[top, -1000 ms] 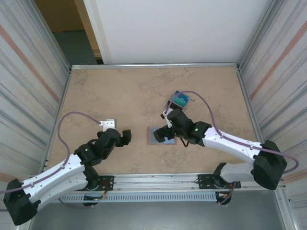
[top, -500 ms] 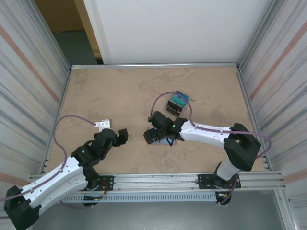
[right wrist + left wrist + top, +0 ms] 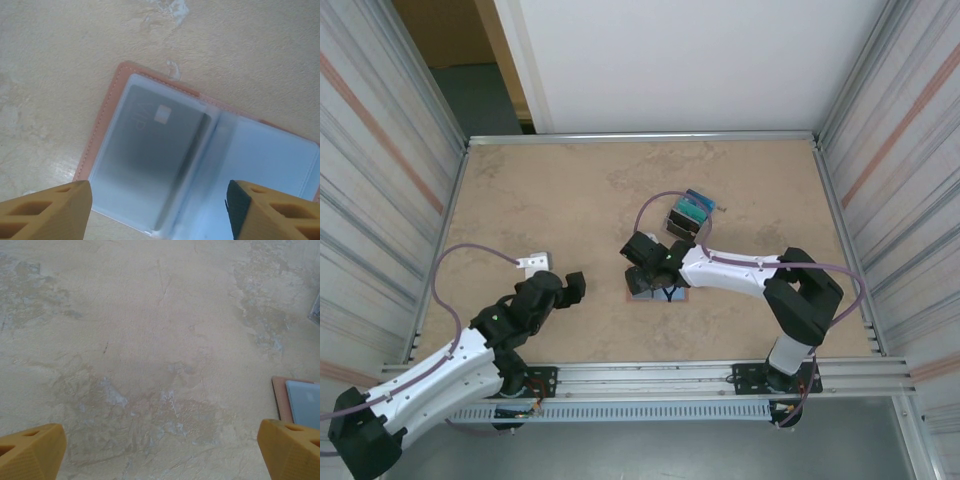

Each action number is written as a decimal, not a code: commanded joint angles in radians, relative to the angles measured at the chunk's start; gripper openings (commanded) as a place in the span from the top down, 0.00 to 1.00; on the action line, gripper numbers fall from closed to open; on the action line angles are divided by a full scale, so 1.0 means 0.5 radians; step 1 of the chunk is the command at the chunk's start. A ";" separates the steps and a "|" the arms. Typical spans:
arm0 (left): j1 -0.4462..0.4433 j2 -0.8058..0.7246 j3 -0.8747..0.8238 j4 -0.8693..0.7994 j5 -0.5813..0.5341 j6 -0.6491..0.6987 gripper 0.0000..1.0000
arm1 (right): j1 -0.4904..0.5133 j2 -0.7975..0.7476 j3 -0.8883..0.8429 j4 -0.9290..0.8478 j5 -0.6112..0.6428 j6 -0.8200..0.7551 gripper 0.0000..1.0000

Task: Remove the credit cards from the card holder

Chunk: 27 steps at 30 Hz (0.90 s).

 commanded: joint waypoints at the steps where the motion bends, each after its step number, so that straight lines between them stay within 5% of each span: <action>1: 0.025 -0.009 -0.035 0.004 -0.043 -0.043 0.01 | 0.022 0.041 0.073 -0.041 0.028 0.061 0.33; 5: 0.034 0.006 -0.049 0.032 -0.029 -0.046 0.01 | 0.039 0.079 0.083 -0.023 -0.010 0.056 0.39; 27: 0.047 0.004 -0.056 0.025 -0.005 -0.056 0.01 | 0.086 0.364 0.208 -0.163 0.132 0.082 0.38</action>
